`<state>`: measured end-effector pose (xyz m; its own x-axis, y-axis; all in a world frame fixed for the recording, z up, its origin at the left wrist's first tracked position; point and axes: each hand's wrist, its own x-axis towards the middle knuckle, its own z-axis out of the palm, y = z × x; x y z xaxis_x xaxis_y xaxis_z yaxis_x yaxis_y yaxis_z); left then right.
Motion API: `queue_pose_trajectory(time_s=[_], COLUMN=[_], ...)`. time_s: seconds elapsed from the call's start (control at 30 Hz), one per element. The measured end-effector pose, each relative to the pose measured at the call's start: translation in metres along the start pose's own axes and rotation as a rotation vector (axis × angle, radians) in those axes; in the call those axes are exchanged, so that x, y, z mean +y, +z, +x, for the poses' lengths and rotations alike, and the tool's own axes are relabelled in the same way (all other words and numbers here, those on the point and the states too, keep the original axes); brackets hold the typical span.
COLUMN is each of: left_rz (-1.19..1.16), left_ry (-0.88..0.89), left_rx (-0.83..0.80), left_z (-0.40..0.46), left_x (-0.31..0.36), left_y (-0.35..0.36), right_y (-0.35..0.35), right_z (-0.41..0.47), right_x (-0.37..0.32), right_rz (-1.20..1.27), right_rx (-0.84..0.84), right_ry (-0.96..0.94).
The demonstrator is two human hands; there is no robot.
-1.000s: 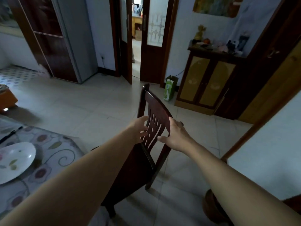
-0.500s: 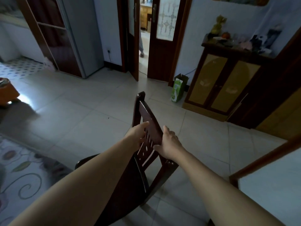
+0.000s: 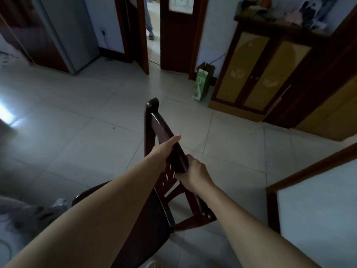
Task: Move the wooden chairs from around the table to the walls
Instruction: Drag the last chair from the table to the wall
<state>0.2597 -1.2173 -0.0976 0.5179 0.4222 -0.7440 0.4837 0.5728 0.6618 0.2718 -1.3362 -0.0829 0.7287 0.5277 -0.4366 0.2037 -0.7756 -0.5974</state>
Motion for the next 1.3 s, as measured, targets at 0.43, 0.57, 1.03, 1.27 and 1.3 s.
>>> queue_pose_trajectory(time_s=[0.43,0.57,1.03,1.27,1.3], left_rz=[0.15,0.085,0.133,0.222,0.226], left_ry=[0.039,0.048,0.104,0.119,0.118], left_rx=[0.054,0.06,-0.192,-0.301,-0.306], left_z=[0.014,-0.003,-0.068,-0.069,-0.067], left_x=[0.022,0.042,0.082,0.07,0.067], left_y=[-0.017,-0.024,0.09,0.212,0.231], right_y=[0.0,-0.009,-0.119,-0.187,-0.196], right_z=[0.0,-0.009,-0.05,-0.05,-0.049], right_x=[-0.019,-0.04,-0.012,0.069,0.082], right_rz=[0.072,0.112,0.027,0.094,0.104], right_rx=[-0.12,-0.103,0.16,0.324,0.336], right_ry=[0.119,0.085,0.105,0.166,0.168])
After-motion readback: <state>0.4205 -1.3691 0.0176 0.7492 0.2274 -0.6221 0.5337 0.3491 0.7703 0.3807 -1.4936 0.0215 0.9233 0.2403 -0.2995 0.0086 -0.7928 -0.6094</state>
